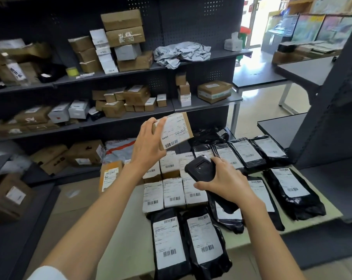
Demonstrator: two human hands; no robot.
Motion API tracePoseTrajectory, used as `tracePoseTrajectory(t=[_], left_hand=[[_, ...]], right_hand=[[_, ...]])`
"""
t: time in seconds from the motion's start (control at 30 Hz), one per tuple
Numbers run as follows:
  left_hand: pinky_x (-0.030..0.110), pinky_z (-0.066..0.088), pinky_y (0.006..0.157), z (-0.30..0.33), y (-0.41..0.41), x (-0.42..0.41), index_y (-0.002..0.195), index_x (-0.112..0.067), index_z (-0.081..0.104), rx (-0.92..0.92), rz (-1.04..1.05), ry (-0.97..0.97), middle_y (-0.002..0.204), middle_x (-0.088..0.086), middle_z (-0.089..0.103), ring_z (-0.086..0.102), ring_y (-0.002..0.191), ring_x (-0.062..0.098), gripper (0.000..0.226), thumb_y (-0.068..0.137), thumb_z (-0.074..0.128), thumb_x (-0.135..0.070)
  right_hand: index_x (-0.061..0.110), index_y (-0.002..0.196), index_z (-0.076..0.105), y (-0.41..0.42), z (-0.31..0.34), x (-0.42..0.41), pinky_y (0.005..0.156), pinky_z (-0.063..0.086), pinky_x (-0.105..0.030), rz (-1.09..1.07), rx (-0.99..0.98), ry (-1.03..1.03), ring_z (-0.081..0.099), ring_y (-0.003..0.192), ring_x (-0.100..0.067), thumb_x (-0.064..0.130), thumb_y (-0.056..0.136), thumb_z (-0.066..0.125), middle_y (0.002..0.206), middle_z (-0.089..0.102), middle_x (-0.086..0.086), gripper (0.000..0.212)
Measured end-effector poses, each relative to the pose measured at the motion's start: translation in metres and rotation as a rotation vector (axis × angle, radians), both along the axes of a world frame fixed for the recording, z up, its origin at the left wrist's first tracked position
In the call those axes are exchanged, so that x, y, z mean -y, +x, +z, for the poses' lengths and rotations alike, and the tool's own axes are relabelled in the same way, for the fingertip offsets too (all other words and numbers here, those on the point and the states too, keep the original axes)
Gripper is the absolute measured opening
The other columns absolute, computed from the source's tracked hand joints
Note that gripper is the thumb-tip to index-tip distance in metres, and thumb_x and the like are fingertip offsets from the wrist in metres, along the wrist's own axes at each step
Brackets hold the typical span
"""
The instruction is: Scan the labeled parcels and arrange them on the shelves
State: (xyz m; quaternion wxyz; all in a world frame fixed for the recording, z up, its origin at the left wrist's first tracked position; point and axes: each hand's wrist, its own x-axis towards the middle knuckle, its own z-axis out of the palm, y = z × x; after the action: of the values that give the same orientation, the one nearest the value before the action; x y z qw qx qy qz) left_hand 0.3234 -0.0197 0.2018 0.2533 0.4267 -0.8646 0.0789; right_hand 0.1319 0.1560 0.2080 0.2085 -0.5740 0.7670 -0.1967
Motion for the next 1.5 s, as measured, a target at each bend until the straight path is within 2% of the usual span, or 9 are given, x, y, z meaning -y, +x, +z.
tracePoseTrajectory(t=[0.17,0.43,0.63,0.77,0.9,1.03,1.2,1.33,1.5], left_hand=[[0.036,0.046,0.099,-0.003,-0.014,-0.002,0.149,-0.016,0.026,-0.018,-0.035,0.019,0.142,0.012,0.032,0.029,0.132,0.026,0.098,0.07,0.083,-0.025],[0.035,0.052,0.088,-0.024,-0.072,-0.01,0.149,-0.021,0.024,0.051,-0.184,0.124,0.141,0.008,0.03,0.03,0.131,0.024,0.1,0.069,0.083,-0.031],[0.041,0.055,0.083,-0.041,-0.164,-0.042,0.15,-0.024,0.019,0.222,-0.366,0.224,0.141,0.002,0.026,0.03,0.128,0.022,0.102,0.07,0.08,-0.039],[0.04,0.048,0.091,-0.049,-0.245,-0.091,0.152,-0.024,0.018,0.289,-0.518,0.282,0.145,0.005,0.025,0.031,0.131,0.025,0.101,0.072,0.077,-0.038],[0.037,0.044,0.094,-0.056,-0.334,-0.158,0.154,-0.022,0.015,0.316,-0.67,0.314,0.145,0.004,0.025,0.03,0.132,0.025,0.102,0.074,0.075,-0.036],[0.041,0.045,0.099,-0.066,-0.429,-0.234,0.154,-0.019,0.018,0.347,-0.832,0.315,0.143,0.006,0.028,0.034,0.129,0.028,0.102,0.072,0.076,-0.038],[0.044,0.05,0.086,-0.069,-0.537,-0.332,0.152,-0.02,0.022,0.341,-0.977,0.292,0.141,0.004,0.031,0.039,0.125,0.027,0.102,0.069,0.078,-0.037],[0.043,0.05,0.085,-0.069,-0.612,-0.39,0.151,-0.022,0.024,0.333,-1.072,0.298,0.138,0.004,0.034,0.042,0.121,0.028,0.101,0.066,0.078,-0.036],[0.041,0.049,0.077,-0.073,-0.707,-0.434,0.15,-0.021,0.025,0.33,-1.154,0.292,0.135,0.005,0.035,0.042,0.117,0.028,0.097,0.069,0.078,-0.03]], right_hand=[[0.026,0.132,0.044,-0.008,-0.007,-0.005,0.078,0.043,-0.035,-0.048,0.008,-0.004,0.054,0.093,-0.017,0.062,0.071,0.076,0.111,0.051,0.01,0.078],[0.025,0.142,0.038,-0.045,-0.03,-0.028,0.09,0.052,-0.043,-0.19,0.027,-0.006,0.059,0.109,-0.02,0.064,0.068,0.077,0.127,0.053,0.006,0.092],[0.027,0.142,0.039,-0.103,-0.045,-0.088,0.087,0.05,-0.04,-0.369,0.035,0.026,0.058,0.111,-0.022,0.065,0.068,0.075,0.128,0.052,0.006,0.091],[0.031,0.13,0.044,-0.154,-0.047,-0.149,0.082,0.048,-0.038,-0.535,0.057,0.063,0.059,0.108,-0.022,0.064,0.064,0.075,0.122,0.053,0.008,0.08],[0.034,0.128,0.047,-0.212,-0.048,-0.224,0.089,0.052,-0.044,-0.697,0.103,0.023,0.06,0.111,-0.023,0.074,0.048,0.066,0.123,0.055,0.009,0.092],[0.027,0.137,0.045,-0.273,-0.044,-0.307,0.089,0.051,-0.041,-0.838,0.115,0.005,0.057,0.115,-0.026,0.061,0.062,0.08,0.128,0.054,0.002,0.089],[0.028,0.13,0.05,-0.345,-0.044,-0.402,0.088,0.052,-0.041,-1.02,0.081,-0.013,0.061,0.11,-0.025,0.057,0.061,0.083,0.123,0.06,0.004,0.081],[0.026,0.121,0.052,-0.395,-0.047,-0.462,0.086,0.053,-0.042,-1.147,0.075,-0.013,0.062,0.105,-0.025,0.057,0.058,0.081,0.117,0.058,0.005,0.076],[0.029,0.124,0.051,-0.467,-0.05,-0.502,0.087,0.053,-0.043,-1.233,0.085,-0.049,0.062,0.102,-0.022,0.056,0.059,0.08,0.116,0.056,0.007,0.077]])
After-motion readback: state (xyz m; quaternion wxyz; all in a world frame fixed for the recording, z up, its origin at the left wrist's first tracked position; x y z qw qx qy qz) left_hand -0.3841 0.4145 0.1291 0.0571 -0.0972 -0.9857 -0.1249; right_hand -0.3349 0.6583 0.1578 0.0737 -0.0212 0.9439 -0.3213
